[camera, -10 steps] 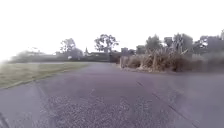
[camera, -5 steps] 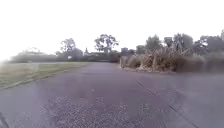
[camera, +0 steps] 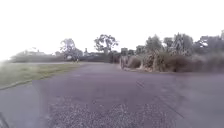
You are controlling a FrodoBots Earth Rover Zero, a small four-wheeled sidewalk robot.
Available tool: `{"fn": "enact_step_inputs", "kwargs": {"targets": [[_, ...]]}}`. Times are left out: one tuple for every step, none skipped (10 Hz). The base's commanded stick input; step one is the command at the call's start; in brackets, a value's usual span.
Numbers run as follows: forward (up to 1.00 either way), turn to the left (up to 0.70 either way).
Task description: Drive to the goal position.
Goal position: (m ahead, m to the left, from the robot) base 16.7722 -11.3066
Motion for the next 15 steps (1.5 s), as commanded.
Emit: {"fn": "enact_step_inputs", "kwargs": {"targets": [[0.7, 0.0], [0.7, 0.0], [0.7, 0.0], [0.7, 0.0], [0.7, 0.0], [0.7, 0.0], [0.7, 0.0], [0.7, 0.0], [0.7, 0.0], [0.7, 0.0], [0.7, 0.0], [0.7, 0.0], [0.7, 0.0], [0.7, 0.0], [0.7, 0.0]]}}
